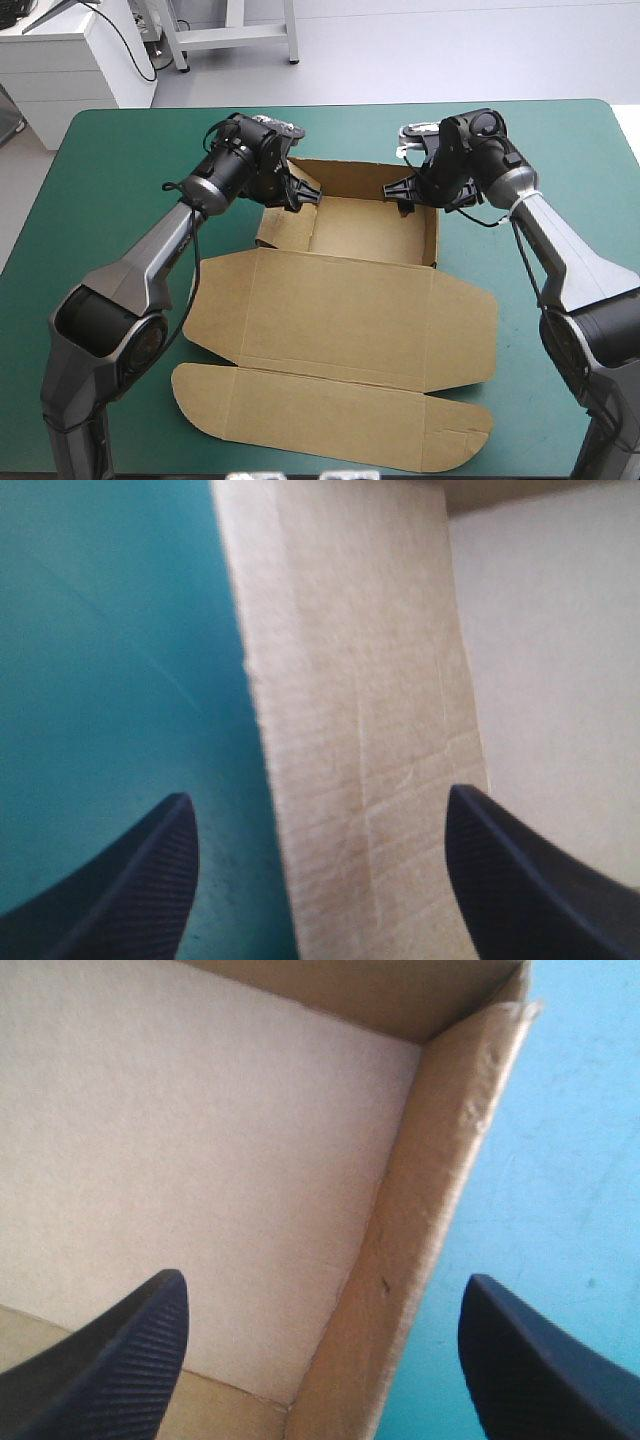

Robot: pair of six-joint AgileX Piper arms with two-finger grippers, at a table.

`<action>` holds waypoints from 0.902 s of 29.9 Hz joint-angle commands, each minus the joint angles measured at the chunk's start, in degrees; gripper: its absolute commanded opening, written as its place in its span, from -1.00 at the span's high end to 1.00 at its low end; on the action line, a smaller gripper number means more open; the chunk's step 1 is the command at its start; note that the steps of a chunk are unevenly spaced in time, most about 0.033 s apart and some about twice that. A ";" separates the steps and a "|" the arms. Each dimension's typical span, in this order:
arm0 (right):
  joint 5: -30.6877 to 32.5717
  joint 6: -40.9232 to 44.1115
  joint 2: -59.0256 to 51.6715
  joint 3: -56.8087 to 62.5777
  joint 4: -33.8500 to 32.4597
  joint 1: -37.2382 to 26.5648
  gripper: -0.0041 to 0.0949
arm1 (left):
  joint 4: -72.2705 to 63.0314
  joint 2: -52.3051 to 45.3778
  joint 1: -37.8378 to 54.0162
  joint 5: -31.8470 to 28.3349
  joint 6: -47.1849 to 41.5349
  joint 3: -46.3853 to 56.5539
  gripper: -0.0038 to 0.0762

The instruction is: Fold the box

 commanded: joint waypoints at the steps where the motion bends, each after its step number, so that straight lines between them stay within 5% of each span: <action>1: 1.45 3.49 -4.10 -4.63 -2.70 -0.31 -0.50 | 2.26 -7.36 -0.27 2.71 0.13 -4.50 -0.33; 4: 1.45 5.14 -5.81 -4.63 -3.04 -0.31 -0.50 | 0.83 -11.36 -0.38 2.81 0.87 -4.66 -0.02; 8: 1.45 5.81 -7.69 -3.60 -2.17 -0.31 -0.50 | -9.19 -18.72 -0.38 2.81 4.45 -2.28 0.92; 16: 1.20 8.33 -8.74 3.15 -1.41 -0.31 -0.50 | -6.63 -36.69 -0.38 2.81 6.70 16.83 0.92; 27: -9.67 9.78 -8.62 14.19 1.57 -0.31 -0.50 | -8.30 -60.77 -0.38 -3.42 7.89 48.62 0.92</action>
